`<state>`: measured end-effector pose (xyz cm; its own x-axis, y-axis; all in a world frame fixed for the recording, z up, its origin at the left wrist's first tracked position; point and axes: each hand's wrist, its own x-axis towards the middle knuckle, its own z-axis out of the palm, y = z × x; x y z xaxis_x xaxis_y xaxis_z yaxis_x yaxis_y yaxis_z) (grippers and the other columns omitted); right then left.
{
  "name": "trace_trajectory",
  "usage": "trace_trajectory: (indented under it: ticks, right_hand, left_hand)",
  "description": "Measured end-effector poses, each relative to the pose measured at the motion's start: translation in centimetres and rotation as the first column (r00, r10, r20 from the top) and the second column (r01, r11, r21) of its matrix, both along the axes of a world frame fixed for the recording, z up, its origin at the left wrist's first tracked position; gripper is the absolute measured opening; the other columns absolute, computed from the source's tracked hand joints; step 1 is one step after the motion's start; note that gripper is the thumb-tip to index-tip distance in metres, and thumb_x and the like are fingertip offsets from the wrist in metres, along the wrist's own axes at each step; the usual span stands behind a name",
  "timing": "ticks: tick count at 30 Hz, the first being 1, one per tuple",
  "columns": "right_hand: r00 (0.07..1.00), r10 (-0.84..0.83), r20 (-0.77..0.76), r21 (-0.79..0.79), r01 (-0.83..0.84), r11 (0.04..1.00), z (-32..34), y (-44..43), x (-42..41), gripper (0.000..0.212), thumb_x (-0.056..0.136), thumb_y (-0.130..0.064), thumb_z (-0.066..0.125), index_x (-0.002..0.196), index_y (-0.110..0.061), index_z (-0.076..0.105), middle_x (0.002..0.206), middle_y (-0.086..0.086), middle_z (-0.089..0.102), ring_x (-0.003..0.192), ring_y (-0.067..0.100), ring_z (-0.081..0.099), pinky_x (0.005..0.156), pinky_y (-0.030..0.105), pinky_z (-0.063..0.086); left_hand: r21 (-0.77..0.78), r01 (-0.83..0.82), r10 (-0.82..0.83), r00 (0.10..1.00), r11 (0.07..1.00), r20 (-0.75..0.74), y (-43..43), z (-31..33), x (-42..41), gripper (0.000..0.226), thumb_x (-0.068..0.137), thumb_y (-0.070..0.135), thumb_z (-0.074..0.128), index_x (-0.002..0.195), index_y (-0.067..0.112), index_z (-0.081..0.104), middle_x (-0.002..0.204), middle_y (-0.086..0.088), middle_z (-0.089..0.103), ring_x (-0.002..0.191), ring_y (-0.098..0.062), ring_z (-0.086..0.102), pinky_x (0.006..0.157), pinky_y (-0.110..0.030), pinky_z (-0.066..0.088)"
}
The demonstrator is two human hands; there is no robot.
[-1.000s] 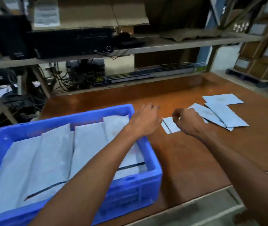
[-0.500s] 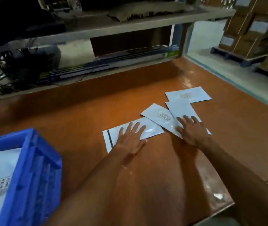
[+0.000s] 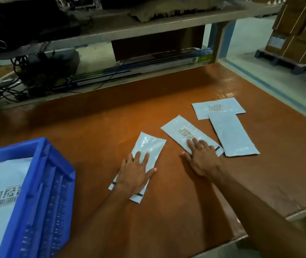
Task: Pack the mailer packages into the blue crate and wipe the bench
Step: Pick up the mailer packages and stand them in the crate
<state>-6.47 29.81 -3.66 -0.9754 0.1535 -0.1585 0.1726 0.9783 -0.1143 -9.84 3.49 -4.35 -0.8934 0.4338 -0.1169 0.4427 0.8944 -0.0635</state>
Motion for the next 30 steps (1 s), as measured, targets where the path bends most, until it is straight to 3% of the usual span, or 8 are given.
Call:
trace_trajectory:
  ticks: [7, 9, 13, 17, 21, 26, 28, 30]
  right_hand:
    - [0.982, 0.136, -0.128, 0.076, -0.127, 0.989, 0.6, -9.1, 6.9, 0.056, 0.097, -0.056, 0.031, 0.139, -0.022, 0.044, 0.142, 0.007, 0.049, 0.128, 0.030, 0.042, 0.106, 0.045, 0.035]
    - [0.974, 0.146, -0.172, 0.039, -0.141, 0.989, 0.8, -8.8, 6.3, 0.059, 0.097, -0.058, 0.030, 0.145, -0.026, 0.037, 0.152, 0.004, 0.039, 0.136, 0.028, 0.035, 0.109, 0.044, 0.032]
    - [0.974, 0.221, -0.042, 0.028, -0.220, 0.975, -1.4, -7.6, 5.0, 0.070, 0.090, -0.075, 0.006, 0.153, -0.045, -0.002, 0.165, -0.006, -0.006, 0.152, 0.023, -0.004, 0.121, 0.052, 0.005]
    - [0.978, 0.183, -0.103, -0.024, -0.187, 0.982, -3.3, -9.6, 7.0, 0.073, 0.087, -0.070, -0.008, 0.154, -0.042, -0.001, 0.165, -0.005, -0.003, 0.152, 0.022, -0.007, 0.122, 0.046, -0.001]
    - [0.969, 0.177, -0.171, -0.042, -0.187, 0.982, -4.1, -11.2, 8.3, 0.081, 0.086, -0.057, -0.024, 0.155, -0.035, 0.012, 0.164, -0.002, 0.012, 0.152, 0.027, 0.005, 0.121, 0.044, 0.006]
    - [0.917, 0.141, -0.372, -0.130, -0.202, 0.971, -2.9, -12.9, 8.9, 0.052, 0.103, -0.028, 0.015, 0.145, -0.016, 0.043, 0.156, 0.004, 0.036, 0.145, 0.026, 0.031, 0.119, 0.039, 0.025]
    - [0.840, 0.067, -0.539, -0.206, -0.208, 0.956, -0.3, -14.5, 8.7, 0.039, 0.104, -0.016, 0.035, 0.137, -0.008, 0.053, 0.148, 0.010, 0.047, 0.141, 0.022, 0.036, 0.117, 0.034, 0.025]
    - [0.782, -0.002, -0.623, -0.275, -0.217, 0.937, 3.5, -16.8, 8.2, 0.040, 0.105, -0.019, 0.034, 0.139, -0.011, 0.052, 0.149, 0.008, 0.046, 0.143, 0.019, 0.031, 0.117, 0.037, 0.026]
  left_hand:
    - [0.048, -0.171, 0.174, 0.982, 0.984, -0.067, -2.7, 0.1, 5.6, 0.073, 0.094, 0.071, 0.017, 0.155, 0.032, 0.016, 0.157, -0.009, 0.027, 0.143, -0.030, 0.024, 0.111, -0.052, 0.026]
    - [0.123, -0.197, 0.200, 0.980, 0.973, -0.011, -2.8, -0.4, 5.4, 0.074, 0.092, 0.074, 0.019, 0.156, 0.038, 0.007, 0.164, -0.004, 0.011, 0.149, -0.029, 0.008, 0.115, -0.057, 0.018]
    - [0.189, -0.178, 0.171, 0.984, 0.966, 0.057, -2.5, -2.3, 5.5, 0.073, 0.089, 0.077, 0.009, 0.153, 0.046, -0.007, 0.164, 0.007, -0.014, 0.151, -0.028, -0.013, 0.118, -0.059, 0.001]
    - [0.213, -0.160, 0.173, 0.984, 0.964, -0.047, -2.8, -2.7, 7.6, 0.073, 0.089, 0.066, -0.007, 0.156, 0.041, 0.010, 0.166, 0.005, 0.003, 0.152, -0.026, 0.000, 0.120, -0.050, 0.002]
    - [0.237, -0.114, 0.128, 0.991, 0.965, -0.046, -3.0, -2.4, 8.6, 0.073, 0.094, 0.046, -0.006, 0.153, 0.026, 0.031, 0.163, -0.002, 0.023, 0.150, -0.027, 0.017, 0.121, -0.044, 0.017]
    - [0.136, 0.001, 0.023, 0.984, 0.991, -0.176, -4.2, -0.3, 8.9, 0.037, 0.098, 0.018, 0.043, 0.129, 0.010, 0.063, 0.147, -0.010, 0.048, 0.144, -0.029, 0.031, 0.118, -0.043, 0.027]
    - [0.198, 0.042, 0.019, 0.954, 0.979, -0.299, -4.6, 3.3, 9.1, 0.028, 0.082, 0.011, 0.067, 0.109, 0.006, 0.074, 0.130, -0.014, 0.063, 0.127, -0.033, 0.054, 0.107, -0.041, 0.045]
    - [0.355, 0.047, 0.104, 0.914, 0.934, -0.393, -5.7, 7.7, 9.1, 0.036, 0.087, 0.012, 0.065, 0.122, 0.004, 0.067, 0.138, -0.018, 0.056, 0.128, -0.037, 0.051, 0.106, -0.041, 0.043]
